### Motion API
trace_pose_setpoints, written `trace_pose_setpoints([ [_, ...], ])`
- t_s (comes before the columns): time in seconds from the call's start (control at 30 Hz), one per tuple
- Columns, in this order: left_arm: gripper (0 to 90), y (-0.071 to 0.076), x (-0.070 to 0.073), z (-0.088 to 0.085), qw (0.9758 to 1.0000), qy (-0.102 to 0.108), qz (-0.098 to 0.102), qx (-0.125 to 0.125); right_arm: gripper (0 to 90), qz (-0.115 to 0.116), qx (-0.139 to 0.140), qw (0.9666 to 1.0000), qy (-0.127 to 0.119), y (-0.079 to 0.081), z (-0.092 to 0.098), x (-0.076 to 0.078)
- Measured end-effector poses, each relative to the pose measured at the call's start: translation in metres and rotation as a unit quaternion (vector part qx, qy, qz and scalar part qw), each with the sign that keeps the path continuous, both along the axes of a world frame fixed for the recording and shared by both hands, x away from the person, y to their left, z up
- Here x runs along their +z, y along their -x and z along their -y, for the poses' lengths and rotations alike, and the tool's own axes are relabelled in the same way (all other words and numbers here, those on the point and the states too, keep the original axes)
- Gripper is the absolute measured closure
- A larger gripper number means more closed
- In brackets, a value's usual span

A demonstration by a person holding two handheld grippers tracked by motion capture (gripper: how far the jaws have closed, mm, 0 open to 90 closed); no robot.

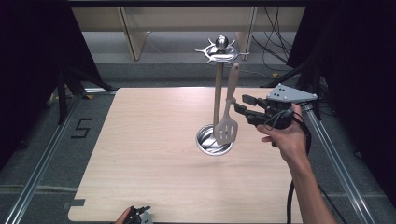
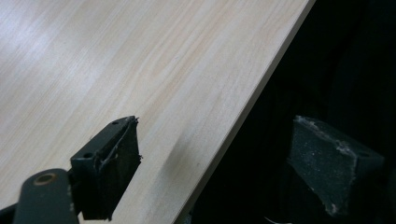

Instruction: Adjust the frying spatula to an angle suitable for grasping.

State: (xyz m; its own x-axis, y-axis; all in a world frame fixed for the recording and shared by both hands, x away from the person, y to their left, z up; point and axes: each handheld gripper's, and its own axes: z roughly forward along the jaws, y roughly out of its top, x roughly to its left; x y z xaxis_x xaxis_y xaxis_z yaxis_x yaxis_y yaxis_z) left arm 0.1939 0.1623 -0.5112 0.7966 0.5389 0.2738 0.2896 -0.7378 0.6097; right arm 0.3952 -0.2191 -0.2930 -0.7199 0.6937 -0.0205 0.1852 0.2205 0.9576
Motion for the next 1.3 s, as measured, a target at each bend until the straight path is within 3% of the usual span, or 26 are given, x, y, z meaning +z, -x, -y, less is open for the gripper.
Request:
trace_pose_setpoints([
  [0.07,15.6,0.000,0.000,0.000,1.0000,0.001,0.000,0.001,55.6,0.007,-0.002,1.0000,0.005,0.001,0.004,-0.003],
  [0.17,15.6,0.000,0.000,0.000,1.0000,0.002,-0.003,-0.001,54.7,-0.002,-0.004,1.0000,-0.001,0.005,0.008,-0.011],
  [0.27,15.6,0.000,0.000,0.000,1.0000,0.002,-0.002,0.000,54.5,0.005,-0.008,0.9999,0.012,0.007,0.013,-0.017],
  [0.3,15.6,0.000,0.000,0.000,1.0000,0.002,-0.002,0.000,54.4,-0.008,-0.007,0.9999,0.007,0.010,0.014,-0.020],
  [0.47,15.6,0.000,0.000,0.000,1.0000,0.002,-0.003,0.000,54.3,-0.008,-0.001,0.9999,0.012,0.018,0.021,-0.032],
  [0.7,15.6,0.000,0.000,0.000,1.0000,0.000,0.000,0.002,52.2,-0.030,-0.006,0.9993,0.021,0.024,0.024,-0.051],
  [1.07,15.6,0.000,0.001,0.000,1.0000,0.003,0.002,0.001,49.8,-0.023,-0.009,0.9992,0.032,0.027,0.026,-0.058],
  [1.1,15.6,0.000,0.001,0.000,1.0000,-0.002,0.005,0.001,48.2,-0.033,-0.008,0.9988,0.036,0.028,0.026,-0.059],
  [1.23,15.6,0.000,0.001,0.000,1.0000,0.002,0.004,0.001,45.6,-0.024,-0.016,0.9992,0.029,0.027,0.025,-0.062],
  [1.3,15.6,0.001,0.001,0.000,1.0000,0.003,0.003,-0.001,44.3,-0.032,-0.013,0.9989,0.033,0.027,0.026,-0.062],
])
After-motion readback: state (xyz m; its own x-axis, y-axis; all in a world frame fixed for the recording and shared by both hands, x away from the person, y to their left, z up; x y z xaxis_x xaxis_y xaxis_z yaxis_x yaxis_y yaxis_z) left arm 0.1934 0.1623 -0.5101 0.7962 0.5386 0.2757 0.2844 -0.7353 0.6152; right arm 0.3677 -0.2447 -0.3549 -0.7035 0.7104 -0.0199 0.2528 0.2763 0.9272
